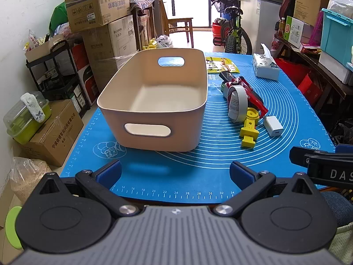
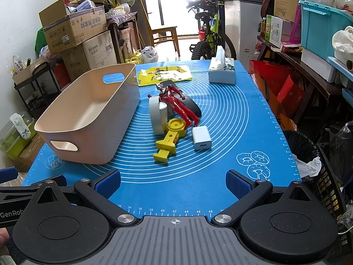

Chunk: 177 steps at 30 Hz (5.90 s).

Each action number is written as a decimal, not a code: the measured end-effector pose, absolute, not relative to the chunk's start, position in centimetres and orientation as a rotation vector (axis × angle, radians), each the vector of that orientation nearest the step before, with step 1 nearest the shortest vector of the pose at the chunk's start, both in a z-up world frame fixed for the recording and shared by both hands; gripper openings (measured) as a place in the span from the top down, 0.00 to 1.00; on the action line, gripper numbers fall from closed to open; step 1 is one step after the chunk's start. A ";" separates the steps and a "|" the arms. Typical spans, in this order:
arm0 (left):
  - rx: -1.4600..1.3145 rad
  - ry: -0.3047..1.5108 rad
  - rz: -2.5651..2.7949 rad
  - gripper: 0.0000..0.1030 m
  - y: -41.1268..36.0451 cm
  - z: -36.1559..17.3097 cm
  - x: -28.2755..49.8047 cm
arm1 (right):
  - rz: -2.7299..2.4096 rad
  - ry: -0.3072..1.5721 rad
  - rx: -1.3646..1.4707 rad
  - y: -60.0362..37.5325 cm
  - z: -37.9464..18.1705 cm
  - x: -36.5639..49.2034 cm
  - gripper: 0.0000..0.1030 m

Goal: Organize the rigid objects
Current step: 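Move the left tool toward the beige basket, then grasp the beige basket rim with the left tool while the right tool grasps the white charger, then carry the white charger into the basket and open the right tool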

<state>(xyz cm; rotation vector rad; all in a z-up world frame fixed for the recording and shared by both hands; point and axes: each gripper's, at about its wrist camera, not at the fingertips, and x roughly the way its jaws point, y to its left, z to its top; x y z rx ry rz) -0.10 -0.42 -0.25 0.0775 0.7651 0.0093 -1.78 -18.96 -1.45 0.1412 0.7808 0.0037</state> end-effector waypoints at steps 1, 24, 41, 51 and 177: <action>0.078 0.764 0.009 0.00 -0.4 -0.3 -0.1 | 0.004 0.781 0.141 -19.0 -1.4 -1.8 0.02; 0.080 0.764 0.007 0.00 -0.3 -0.2 -0.1 | 0.003 0.780 0.140 -18.9 -1.5 -1.8 0.02; 0.089 0.764 0.014 0.00 -0.2 -0.3 -0.1 | -0.005 0.772 0.145 -18.8 -1.0 -1.8 0.02; 0.072 0.773 0.078 0.00 1.7 2.6 1.8 | -0.024 0.760 0.182 -19.6 0.8 -0.6 0.02; -0.096 1.122 -0.009 0.96 15.2 -3.6 24.0 | 0.301 0.935 -0.118 -0.2 -4.2 28.9 0.58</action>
